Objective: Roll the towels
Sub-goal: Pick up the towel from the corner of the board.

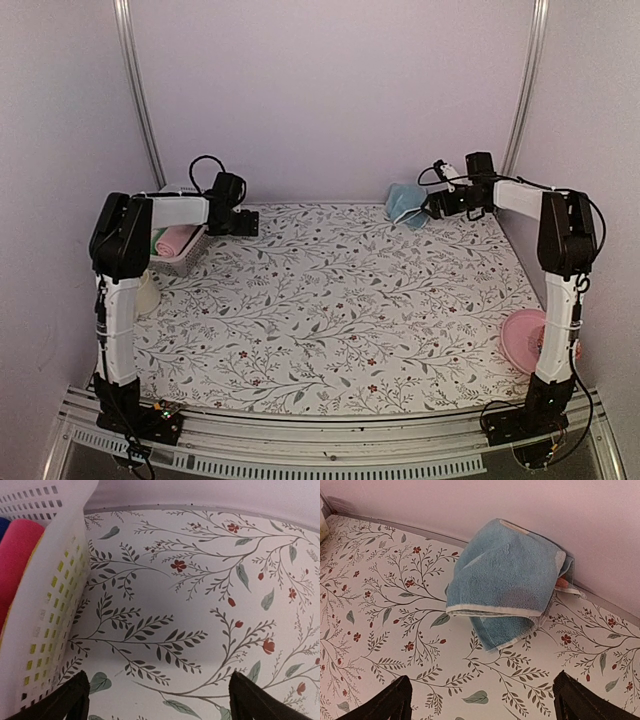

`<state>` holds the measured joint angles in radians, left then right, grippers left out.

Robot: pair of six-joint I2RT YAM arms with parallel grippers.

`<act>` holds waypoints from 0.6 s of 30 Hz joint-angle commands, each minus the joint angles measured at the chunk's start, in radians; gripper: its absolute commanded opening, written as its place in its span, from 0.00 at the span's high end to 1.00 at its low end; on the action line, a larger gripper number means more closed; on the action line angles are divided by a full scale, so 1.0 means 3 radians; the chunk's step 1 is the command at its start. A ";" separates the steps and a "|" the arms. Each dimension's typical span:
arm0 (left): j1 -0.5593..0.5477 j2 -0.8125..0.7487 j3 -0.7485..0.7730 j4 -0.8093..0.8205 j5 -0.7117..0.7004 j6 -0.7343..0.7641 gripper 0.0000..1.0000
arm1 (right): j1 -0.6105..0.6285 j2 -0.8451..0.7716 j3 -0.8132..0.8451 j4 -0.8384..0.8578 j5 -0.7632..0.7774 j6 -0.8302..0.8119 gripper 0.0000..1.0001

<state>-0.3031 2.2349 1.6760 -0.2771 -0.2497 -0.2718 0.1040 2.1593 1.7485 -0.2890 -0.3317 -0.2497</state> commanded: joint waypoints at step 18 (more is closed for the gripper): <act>-0.0453 -0.0657 -0.0297 0.0204 0.0122 0.0143 0.03 | -0.0010 0.1294 0.1329 0.0006 0.0711 -0.0091 0.03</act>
<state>-0.3737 2.1441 1.6207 -0.2474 -0.2070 -0.2501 0.1036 2.4950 2.0674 -0.2871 -0.1768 -0.2413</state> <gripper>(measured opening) 0.973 0.984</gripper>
